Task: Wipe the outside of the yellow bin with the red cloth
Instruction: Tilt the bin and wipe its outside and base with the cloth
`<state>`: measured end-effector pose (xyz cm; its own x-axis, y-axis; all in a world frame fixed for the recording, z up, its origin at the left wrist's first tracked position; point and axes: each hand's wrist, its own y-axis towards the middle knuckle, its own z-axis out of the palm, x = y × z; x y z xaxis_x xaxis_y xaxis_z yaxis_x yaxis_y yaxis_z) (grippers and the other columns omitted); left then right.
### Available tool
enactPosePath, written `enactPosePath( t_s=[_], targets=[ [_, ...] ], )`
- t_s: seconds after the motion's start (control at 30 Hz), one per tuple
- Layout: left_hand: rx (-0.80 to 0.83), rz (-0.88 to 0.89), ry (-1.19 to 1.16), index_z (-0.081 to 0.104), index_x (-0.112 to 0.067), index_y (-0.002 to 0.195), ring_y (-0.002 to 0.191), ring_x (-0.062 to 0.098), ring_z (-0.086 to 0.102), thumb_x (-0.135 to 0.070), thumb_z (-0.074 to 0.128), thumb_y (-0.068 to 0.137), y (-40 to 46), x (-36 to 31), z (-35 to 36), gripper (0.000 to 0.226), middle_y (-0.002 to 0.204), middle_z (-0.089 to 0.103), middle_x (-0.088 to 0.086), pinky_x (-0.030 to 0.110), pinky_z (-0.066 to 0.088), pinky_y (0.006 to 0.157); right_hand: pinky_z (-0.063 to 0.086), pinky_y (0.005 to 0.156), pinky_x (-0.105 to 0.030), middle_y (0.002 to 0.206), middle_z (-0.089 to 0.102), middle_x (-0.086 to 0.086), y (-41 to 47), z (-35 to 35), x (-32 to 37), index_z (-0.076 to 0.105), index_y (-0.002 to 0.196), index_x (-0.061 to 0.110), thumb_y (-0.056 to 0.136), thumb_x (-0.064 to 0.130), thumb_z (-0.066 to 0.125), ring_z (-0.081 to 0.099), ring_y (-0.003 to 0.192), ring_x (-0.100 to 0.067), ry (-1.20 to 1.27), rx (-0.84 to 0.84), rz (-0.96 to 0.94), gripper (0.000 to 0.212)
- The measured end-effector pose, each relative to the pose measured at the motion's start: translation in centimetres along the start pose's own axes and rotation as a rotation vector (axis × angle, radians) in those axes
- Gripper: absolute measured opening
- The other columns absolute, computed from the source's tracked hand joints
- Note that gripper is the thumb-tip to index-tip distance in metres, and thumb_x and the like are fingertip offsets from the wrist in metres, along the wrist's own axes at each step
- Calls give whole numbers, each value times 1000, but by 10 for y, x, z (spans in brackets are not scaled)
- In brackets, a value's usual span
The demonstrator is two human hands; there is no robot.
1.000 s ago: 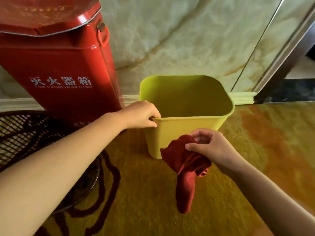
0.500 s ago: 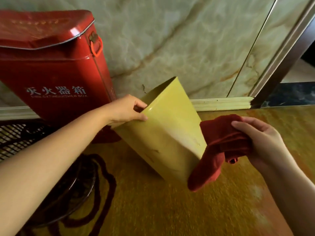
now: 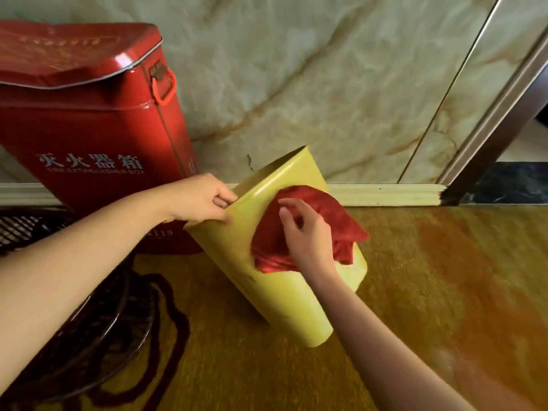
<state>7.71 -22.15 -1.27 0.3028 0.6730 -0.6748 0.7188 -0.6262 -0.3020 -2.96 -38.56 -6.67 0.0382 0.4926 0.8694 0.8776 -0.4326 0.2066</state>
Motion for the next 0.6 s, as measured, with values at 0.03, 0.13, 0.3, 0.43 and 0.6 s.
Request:
enactPosePath(
  t_s=[0.03, 0.13, 0.3, 0.43, 0.6],
  targets=[
    [11, -1, 9, 73, -16, 94, 81, 7, 66, -8, 67, 76, 0, 2, -1, 21, 93, 76, -1, 22, 49, 79, 37, 98, -43, 110, 62, -1, -7, 13, -13, 58, 113, 29, 88, 33, 51, 51, 111, -20, -85, -38, 2, 26],
    [17, -3, -4, 73, -20, 91, 84, 5, 68, -9, 67, 76, -3, 7, -3, 19, 90, 77, -4, 17, 49, 80, 7, 112, -54, 152, 17, -9, -5, 27, -34, 24, 138, 41, 75, 48, 56, 8, 142, -23, -163, -91, 149, 71],
    [54, 43, -33, 73, -26, 87, 77, -5, 65, -8, 66, 78, 1, 1, -1, 21, 84, 76, -14, 6, 45, 69, -7, 106, -69, 158, -12, 6, 27, 30, -46, -4, 134, 58, 67, 81, 26, -16, 144, -23, -90, 112, 296, 78],
    [25, 34, 20, 73, -29, 84, 73, -8, 63, -12, 66, 78, 6, 5, -5, 19, 80, 75, -18, 5, 44, 67, -6, 105, -68, 158, -11, 10, 18, 37, -58, -14, 134, 55, 64, 86, 22, -15, 144, -20, -183, 57, 196, 85],
    [-53, 39, -2, 71, -28, 80, 70, -10, 61, -14, 66, 79, -1, 18, -1, 15, 79, 75, -18, 6, 43, 64, 4, 108, -70, 159, -10, 5, -19, 8, -126, -5, 138, 52, 60, 87, 16, -12, 145, -21, -236, 58, 458, 88]
  ],
)
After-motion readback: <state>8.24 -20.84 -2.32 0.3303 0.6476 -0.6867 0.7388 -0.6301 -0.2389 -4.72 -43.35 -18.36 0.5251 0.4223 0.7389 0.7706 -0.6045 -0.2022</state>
